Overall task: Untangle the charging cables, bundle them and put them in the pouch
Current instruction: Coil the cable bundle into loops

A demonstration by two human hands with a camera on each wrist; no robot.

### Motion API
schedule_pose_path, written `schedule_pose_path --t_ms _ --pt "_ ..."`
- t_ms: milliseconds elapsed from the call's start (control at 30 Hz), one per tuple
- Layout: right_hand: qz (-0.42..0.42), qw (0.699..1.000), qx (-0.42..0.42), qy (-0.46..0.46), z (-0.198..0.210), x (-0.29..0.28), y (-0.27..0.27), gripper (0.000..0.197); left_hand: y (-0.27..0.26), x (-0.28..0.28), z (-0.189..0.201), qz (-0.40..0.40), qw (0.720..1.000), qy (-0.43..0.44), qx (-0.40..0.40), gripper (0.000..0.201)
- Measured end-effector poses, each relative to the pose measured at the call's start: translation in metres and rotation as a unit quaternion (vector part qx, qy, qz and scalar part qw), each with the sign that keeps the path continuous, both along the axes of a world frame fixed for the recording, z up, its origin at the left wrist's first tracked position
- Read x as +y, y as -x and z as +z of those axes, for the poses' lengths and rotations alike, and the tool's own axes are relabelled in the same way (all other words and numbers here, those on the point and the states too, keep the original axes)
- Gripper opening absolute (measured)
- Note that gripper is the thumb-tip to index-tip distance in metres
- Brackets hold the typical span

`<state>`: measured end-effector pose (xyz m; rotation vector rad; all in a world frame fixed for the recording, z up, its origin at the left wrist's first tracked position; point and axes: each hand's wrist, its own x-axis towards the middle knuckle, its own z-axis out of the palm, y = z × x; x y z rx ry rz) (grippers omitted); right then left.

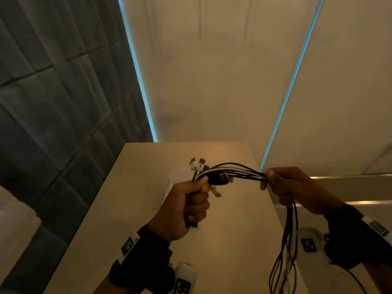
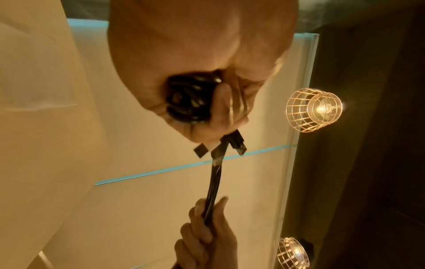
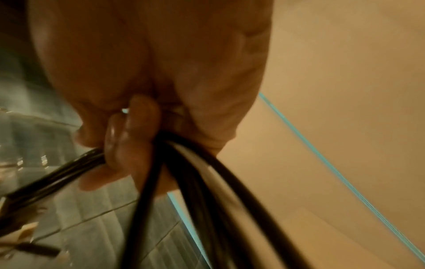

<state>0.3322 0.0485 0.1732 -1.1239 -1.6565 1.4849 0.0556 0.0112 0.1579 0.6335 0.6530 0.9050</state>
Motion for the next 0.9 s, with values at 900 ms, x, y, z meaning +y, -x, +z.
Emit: schedule_pose_path --t_ms 900 --pt "-0.096 0.992 0.035 -0.071 -0.069 -0.073 0.083 0.046 -0.015 0.062 0.02 0.22 0.972 0.032 -0.078 0.055"
